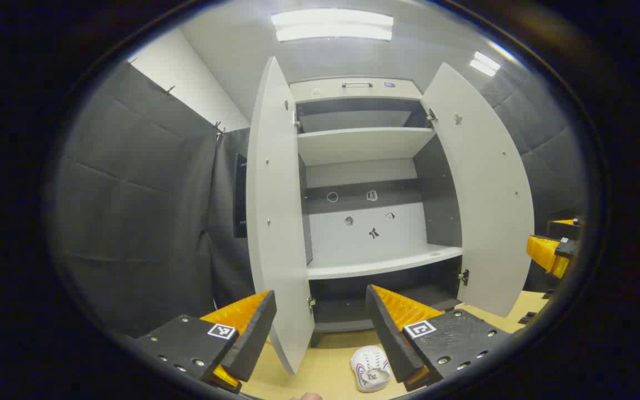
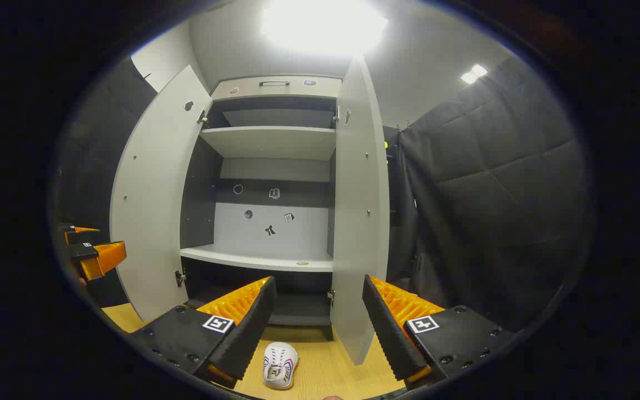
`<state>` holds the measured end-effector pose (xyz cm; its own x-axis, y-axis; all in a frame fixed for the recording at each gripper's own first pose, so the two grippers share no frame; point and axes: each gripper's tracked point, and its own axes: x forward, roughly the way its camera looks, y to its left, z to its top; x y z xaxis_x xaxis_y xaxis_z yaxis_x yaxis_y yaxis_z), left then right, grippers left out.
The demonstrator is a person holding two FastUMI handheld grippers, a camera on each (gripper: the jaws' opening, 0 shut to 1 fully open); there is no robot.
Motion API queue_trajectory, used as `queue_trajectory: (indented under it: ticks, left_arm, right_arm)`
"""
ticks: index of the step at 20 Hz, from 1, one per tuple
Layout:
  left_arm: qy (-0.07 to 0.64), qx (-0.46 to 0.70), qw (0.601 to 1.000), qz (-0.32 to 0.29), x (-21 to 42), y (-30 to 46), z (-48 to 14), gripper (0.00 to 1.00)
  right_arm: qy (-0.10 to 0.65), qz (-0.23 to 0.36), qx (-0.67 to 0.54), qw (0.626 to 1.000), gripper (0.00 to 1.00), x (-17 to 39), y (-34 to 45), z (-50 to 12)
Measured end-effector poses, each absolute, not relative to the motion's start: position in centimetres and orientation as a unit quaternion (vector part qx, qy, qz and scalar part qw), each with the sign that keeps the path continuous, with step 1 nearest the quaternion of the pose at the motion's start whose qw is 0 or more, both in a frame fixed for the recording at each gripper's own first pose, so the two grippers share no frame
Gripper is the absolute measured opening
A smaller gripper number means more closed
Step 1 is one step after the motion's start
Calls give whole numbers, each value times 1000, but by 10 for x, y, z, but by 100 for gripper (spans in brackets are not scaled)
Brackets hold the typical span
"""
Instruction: Grab one shoe with the right hand and put it into the shoe cabinet, grab the other shoe with the left hand and put it into the shoe cabinet; then close the right door with the right hand and the left door with the left hand.
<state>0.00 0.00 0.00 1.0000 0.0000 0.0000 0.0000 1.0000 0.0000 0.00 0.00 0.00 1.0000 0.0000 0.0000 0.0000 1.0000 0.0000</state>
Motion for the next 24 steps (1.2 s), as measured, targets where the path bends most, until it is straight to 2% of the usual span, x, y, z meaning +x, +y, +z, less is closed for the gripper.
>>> queue_trajectory:
  ticks: [24]
  left_arm:
    - [5, 3, 1000, 5, 8, 4, -11, 94]
  right_arm:
    - [19, 13, -9, 1000, 98, 27, 19, -14]
